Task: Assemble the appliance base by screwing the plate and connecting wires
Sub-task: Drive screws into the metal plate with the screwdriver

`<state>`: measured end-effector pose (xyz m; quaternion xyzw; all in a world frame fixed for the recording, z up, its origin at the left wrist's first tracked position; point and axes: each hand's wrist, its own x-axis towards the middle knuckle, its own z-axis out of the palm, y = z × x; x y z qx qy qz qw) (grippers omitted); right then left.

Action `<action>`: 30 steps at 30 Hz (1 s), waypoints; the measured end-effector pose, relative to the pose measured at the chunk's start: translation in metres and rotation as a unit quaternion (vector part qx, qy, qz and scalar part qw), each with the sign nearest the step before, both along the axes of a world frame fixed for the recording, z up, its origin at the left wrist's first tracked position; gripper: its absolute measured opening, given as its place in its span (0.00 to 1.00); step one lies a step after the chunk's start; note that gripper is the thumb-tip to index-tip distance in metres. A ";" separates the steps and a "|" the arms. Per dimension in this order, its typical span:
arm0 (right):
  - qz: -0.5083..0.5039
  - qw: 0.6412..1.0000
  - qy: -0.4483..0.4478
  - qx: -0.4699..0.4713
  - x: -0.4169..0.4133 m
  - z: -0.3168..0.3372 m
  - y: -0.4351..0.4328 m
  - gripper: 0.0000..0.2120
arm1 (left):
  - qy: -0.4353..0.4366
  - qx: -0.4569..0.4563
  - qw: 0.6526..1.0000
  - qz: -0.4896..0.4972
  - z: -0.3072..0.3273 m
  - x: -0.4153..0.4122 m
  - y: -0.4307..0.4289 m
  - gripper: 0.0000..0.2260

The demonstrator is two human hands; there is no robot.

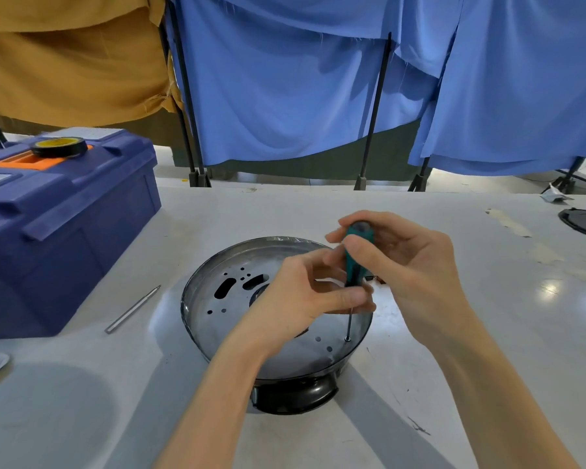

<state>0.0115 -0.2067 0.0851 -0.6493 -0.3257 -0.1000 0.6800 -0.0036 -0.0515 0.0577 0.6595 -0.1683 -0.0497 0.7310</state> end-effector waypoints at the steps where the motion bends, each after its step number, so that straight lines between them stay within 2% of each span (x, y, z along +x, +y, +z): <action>1: -0.044 0.999 -0.001 0.005 -0.001 -0.001 0.004 0.11 | -0.002 0.014 1.000 0.012 0.000 0.000 -0.001 0.13; 4: -0.112 0.993 0.019 0.026 -0.001 -0.005 0.011 0.17 | 0.010 0.011 1.000 0.008 -0.001 0.001 -0.005 0.09; 6: -0.045 0.998 0.034 0.029 -0.001 -0.002 0.007 0.17 | 0.017 -0.005 1.000 0.005 -0.002 0.000 -0.004 0.06; 9: 0.087 0.994 0.057 0.039 0.001 -0.001 -0.004 0.18 | 0.027 -0.009 1.000 0.007 -0.003 -0.002 0.000 0.10; 12: 0.042 0.998 0.037 0.029 0.001 -0.002 -0.003 0.15 | 0.021 -0.001 1.000 0.021 -0.002 -0.003 -0.001 0.07; 15: -0.023 0.999 0.010 0.036 0.000 -0.004 0.004 0.12 | 0.009 -0.002 0.999 0.042 -0.002 -0.003 -0.004 0.12; 18: -0.073 0.997 -0.002 0.020 0.001 -0.003 0.009 0.12 | 0.008 0.000 1.000 0.023 -0.002 -0.002 -0.006 0.08; 20: -0.026 1.000 0.009 0.002 0.002 -0.003 0.005 0.10 | 0.008 0.002 1.000 0.014 -0.003 -0.002 -0.004 0.07; 23: 0.073 0.997 0.036 -0.008 0.002 -0.001 -0.007 0.14 | 0.004 0.011 1.000 -0.004 -0.004 -0.004 0.000 0.10; 30: -0.059 0.998 -0.004 0.007 0.000 -0.003 0.008 0.09 | -0.006 0.004 1.000 0.014 -0.003 -0.004 -0.005 0.06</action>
